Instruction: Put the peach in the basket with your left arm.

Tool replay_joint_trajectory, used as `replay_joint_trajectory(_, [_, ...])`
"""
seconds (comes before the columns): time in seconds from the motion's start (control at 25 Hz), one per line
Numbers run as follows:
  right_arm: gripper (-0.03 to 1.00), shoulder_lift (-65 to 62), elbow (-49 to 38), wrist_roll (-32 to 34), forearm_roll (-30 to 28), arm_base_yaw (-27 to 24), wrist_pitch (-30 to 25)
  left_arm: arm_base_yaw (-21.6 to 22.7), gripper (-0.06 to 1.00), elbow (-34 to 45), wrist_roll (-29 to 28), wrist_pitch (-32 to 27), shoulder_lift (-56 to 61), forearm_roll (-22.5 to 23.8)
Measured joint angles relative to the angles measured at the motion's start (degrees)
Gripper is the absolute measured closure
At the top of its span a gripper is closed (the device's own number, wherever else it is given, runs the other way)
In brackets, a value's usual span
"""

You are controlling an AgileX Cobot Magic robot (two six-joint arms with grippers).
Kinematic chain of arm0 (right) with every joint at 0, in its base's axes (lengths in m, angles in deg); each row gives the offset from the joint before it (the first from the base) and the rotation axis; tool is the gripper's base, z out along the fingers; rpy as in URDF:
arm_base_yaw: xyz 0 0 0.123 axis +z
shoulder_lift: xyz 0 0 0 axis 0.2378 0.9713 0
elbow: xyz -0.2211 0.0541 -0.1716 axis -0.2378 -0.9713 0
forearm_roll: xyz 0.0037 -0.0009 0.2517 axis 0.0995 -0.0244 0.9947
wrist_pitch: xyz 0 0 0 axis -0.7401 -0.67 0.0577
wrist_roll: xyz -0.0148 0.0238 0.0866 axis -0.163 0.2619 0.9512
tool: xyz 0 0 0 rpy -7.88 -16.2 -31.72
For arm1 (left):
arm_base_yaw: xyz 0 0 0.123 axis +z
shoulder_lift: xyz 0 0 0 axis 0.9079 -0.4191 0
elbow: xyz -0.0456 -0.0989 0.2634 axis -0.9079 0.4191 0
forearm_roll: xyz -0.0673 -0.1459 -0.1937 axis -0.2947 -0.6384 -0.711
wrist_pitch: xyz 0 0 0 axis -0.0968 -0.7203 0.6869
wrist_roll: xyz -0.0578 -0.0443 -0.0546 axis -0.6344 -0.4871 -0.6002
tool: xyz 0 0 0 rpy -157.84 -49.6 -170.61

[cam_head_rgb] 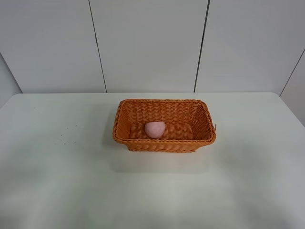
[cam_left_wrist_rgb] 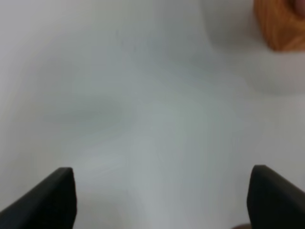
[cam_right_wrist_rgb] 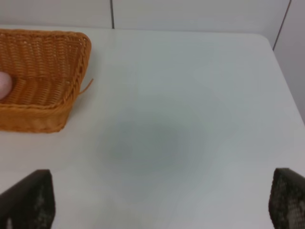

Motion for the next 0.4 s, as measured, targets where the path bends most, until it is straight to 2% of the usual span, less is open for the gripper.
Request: replay_joint_trajectory(0.4, [0.27,0.0,0.0,0.0,0.0,0.0,0.0,0.0,0.19,0.0,0.1,0.0,0.0,0.0])
